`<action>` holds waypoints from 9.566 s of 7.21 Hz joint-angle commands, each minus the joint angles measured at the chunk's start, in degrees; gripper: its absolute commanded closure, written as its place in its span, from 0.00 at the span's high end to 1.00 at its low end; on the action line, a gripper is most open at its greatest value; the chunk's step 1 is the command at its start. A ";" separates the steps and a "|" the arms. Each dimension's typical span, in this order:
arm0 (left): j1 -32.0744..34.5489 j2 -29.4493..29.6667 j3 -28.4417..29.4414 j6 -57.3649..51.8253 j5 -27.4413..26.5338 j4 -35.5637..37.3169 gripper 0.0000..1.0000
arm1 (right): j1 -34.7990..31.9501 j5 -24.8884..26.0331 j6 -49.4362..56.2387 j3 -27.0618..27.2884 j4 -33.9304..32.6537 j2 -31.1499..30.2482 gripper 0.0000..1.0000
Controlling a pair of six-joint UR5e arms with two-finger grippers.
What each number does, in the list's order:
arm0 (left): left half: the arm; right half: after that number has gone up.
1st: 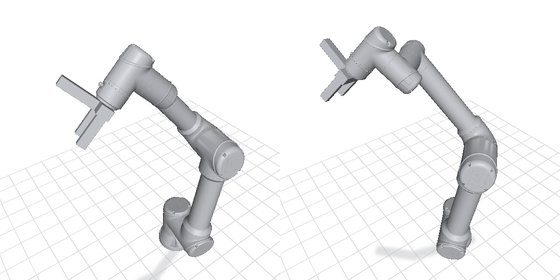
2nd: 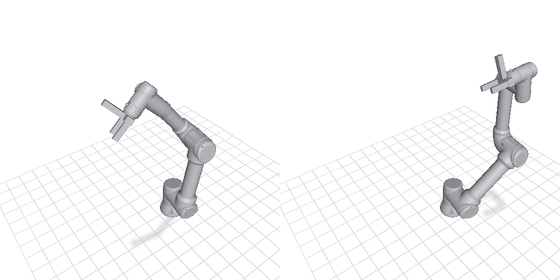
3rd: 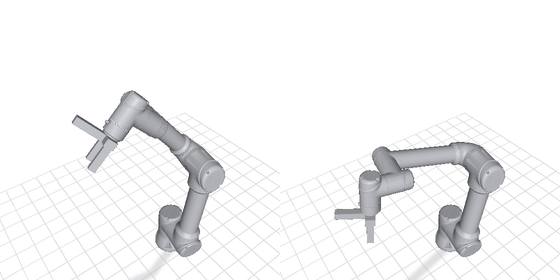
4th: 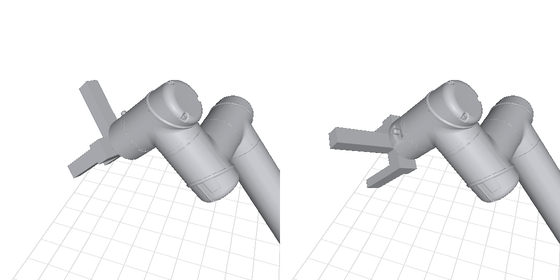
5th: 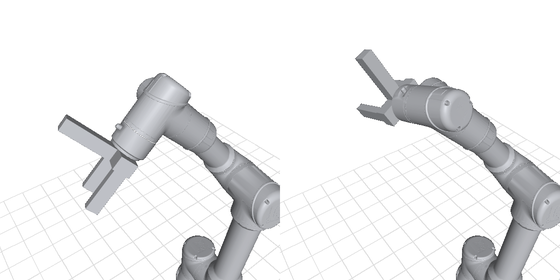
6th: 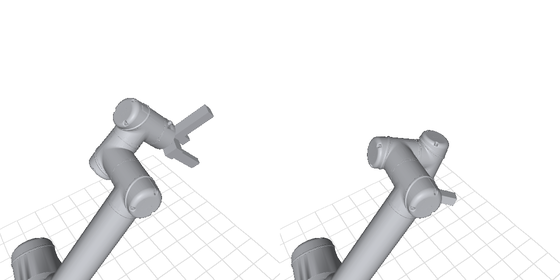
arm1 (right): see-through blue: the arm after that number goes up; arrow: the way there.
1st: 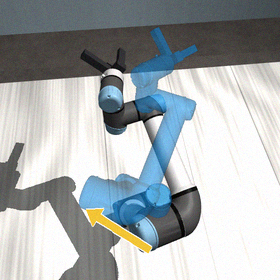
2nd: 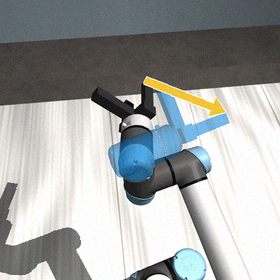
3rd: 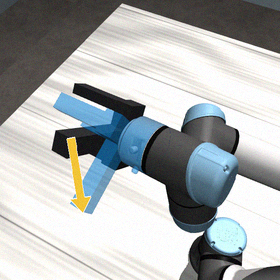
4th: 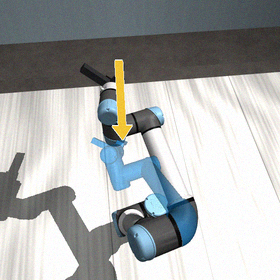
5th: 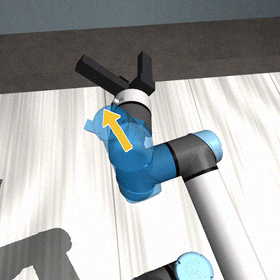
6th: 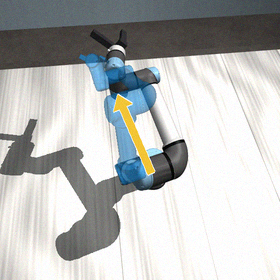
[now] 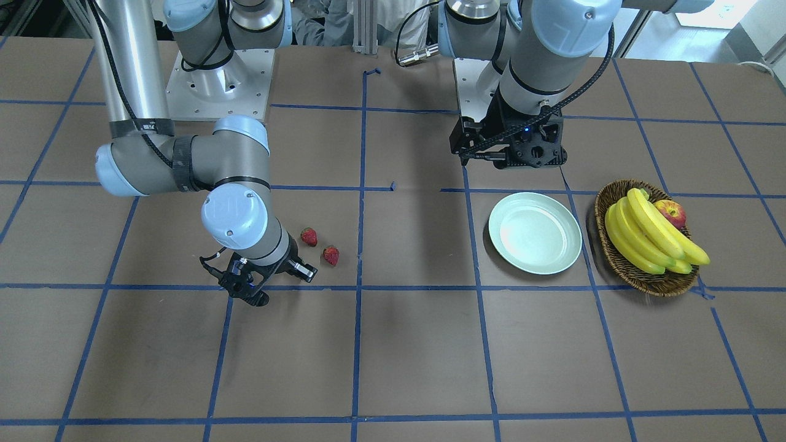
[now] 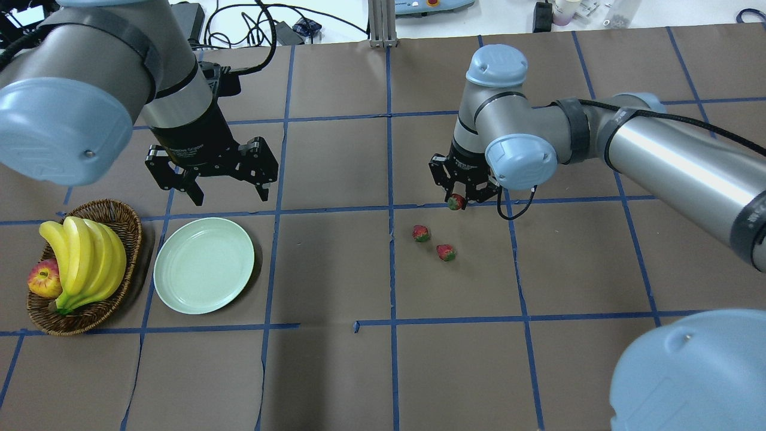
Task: Collect all strawberries into plate
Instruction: 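Close the right gripper on one strawberry and lift it, then carry the strawberry toward the plate and release it on the table, then return the right gripper to the cluster and grasp a second strawberry, then carry the second strawberry toward the plate and release it beside the first, then move the right gripper back over the last remaining strawberry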
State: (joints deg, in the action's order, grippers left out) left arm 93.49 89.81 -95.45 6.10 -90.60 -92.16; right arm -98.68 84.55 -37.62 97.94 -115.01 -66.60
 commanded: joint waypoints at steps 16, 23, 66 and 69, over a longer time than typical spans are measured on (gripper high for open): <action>-5.68 -2.01 0.53 -5.31 -0.37 -0.30 1.00 | -14.71 -3.53 2.00 -4.25 3.79 0.01 1.00; -5.33 -1.84 0.27 -4.79 -0.37 -0.39 1.00 | -5.38 4.31 48.34 3.73 13.24 -2.31 1.00; -5.42 -2.36 0.09 -4.70 -5.73 -0.83 1.00 | -4.43 1.94 27.79 -5.33 17.72 -1.07 1.00; -5.33 -2.36 0.09 -4.52 -5.73 -0.83 1.00 | -4.51 -1.89 33.71 2.30 4.33 0.15 1.00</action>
State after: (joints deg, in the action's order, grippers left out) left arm 88.13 87.45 -95.36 1.53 -96.33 -92.99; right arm -103.20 85.32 -7.61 96.57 -104.53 -66.79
